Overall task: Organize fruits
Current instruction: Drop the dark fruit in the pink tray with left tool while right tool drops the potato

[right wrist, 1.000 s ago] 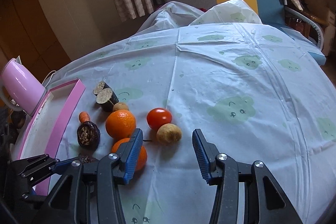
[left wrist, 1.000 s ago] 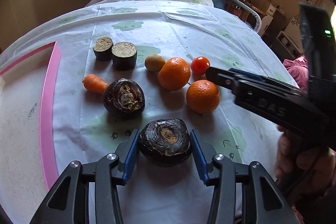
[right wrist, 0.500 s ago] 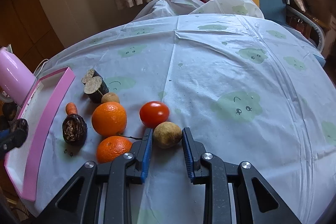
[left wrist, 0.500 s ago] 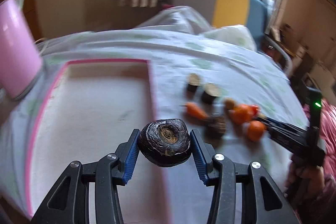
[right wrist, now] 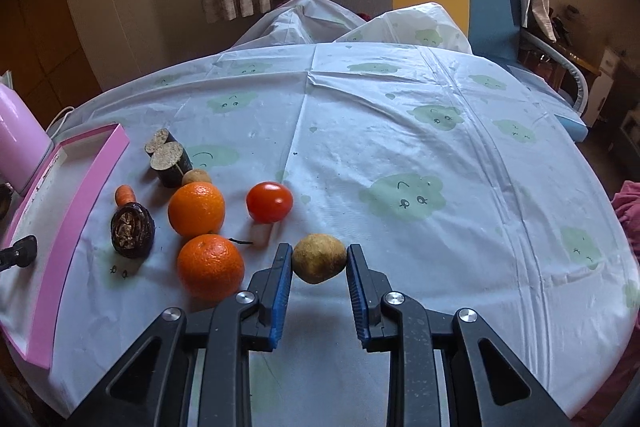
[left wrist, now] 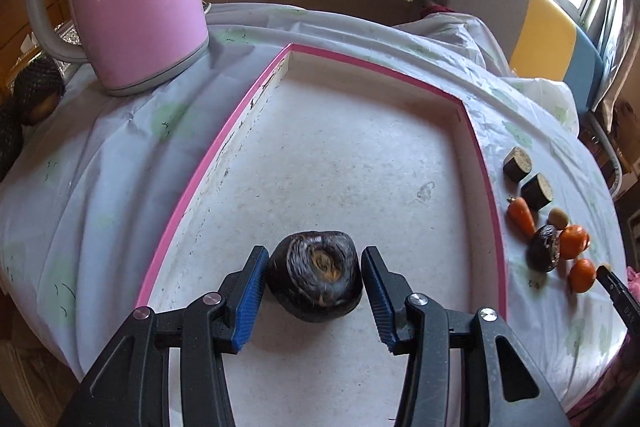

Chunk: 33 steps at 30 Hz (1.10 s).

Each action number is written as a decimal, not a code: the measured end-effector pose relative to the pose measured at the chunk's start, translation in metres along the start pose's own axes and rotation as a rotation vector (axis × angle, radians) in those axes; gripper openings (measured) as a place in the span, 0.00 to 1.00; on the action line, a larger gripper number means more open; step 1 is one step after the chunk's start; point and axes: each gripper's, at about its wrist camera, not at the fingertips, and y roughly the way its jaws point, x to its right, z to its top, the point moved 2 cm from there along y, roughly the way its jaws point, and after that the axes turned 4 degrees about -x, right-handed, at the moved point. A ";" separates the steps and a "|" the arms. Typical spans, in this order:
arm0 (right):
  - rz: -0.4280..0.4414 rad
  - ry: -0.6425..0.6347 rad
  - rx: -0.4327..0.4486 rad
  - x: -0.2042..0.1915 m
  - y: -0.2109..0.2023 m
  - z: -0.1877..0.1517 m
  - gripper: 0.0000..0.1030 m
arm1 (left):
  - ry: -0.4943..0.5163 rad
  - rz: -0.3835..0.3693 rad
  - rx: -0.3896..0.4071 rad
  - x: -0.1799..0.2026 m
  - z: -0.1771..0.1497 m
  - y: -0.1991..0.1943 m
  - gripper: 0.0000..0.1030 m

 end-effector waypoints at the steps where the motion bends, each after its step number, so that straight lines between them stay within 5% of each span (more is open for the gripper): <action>1: 0.001 -0.005 0.008 -0.002 -0.004 0.001 0.26 | 0.003 0.000 0.007 0.001 0.000 -0.002 0.51; 9: 0.087 -0.108 0.068 -0.047 -0.031 0.008 0.26 | 0.002 -0.020 0.058 0.001 0.000 -0.033 0.56; 22: 0.412 -0.354 -0.005 -0.192 -0.037 -0.005 0.26 | -0.014 -0.009 0.112 -0.025 -0.015 -0.063 0.56; 33: 0.437 -0.475 -0.087 -0.271 -0.011 -0.009 0.27 | -0.039 -0.024 0.119 -0.037 -0.025 -0.070 0.56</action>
